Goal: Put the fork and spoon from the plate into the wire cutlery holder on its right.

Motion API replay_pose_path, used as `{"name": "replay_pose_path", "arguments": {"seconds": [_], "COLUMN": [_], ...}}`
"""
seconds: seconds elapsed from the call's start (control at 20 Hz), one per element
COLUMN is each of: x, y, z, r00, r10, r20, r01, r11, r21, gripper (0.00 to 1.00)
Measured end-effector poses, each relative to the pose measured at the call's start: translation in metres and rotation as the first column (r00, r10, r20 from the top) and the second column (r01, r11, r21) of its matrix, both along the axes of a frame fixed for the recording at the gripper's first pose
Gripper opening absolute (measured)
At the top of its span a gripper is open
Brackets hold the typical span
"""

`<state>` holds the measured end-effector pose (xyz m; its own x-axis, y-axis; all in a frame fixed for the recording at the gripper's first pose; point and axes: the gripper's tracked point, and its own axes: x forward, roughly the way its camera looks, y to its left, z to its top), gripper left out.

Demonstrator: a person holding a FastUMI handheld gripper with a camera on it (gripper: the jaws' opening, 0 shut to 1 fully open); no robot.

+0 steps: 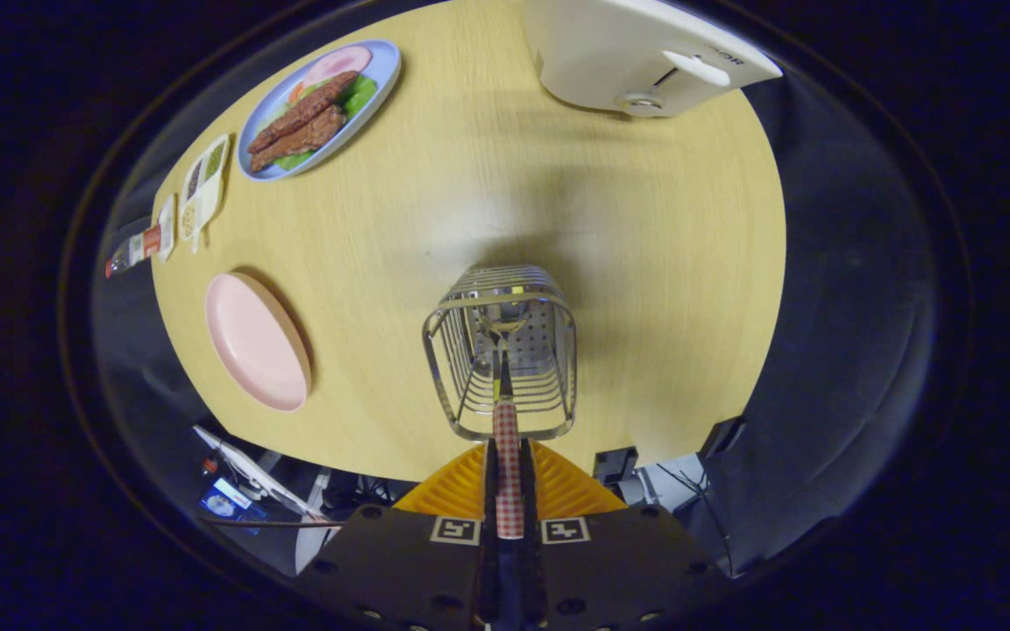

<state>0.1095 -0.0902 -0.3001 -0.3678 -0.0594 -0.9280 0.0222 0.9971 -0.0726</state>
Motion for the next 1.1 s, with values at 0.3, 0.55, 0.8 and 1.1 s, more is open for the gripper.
{"name": "replay_pose_path", "arguments": {"seconds": [0.3,0.55,0.8,1.1], "x": [0.006,0.001,-0.02,-0.024], "y": [-0.003,0.021,0.046,0.076], "z": [0.01,0.031,0.041,0.073], "r00": [0.986,0.937,0.887,0.73], "r10": [0.07,0.109,0.114,0.107], "r20": [0.148,0.331,0.448,0.675], "r01": [-0.062,-0.101,-0.108,-0.072], "r11": [0.996,0.994,0.993,0.994], "r21": [-0.056,-0.042,-0.04,-0.079], "gripper": [0.14,0.2,0.32,0.5]}}
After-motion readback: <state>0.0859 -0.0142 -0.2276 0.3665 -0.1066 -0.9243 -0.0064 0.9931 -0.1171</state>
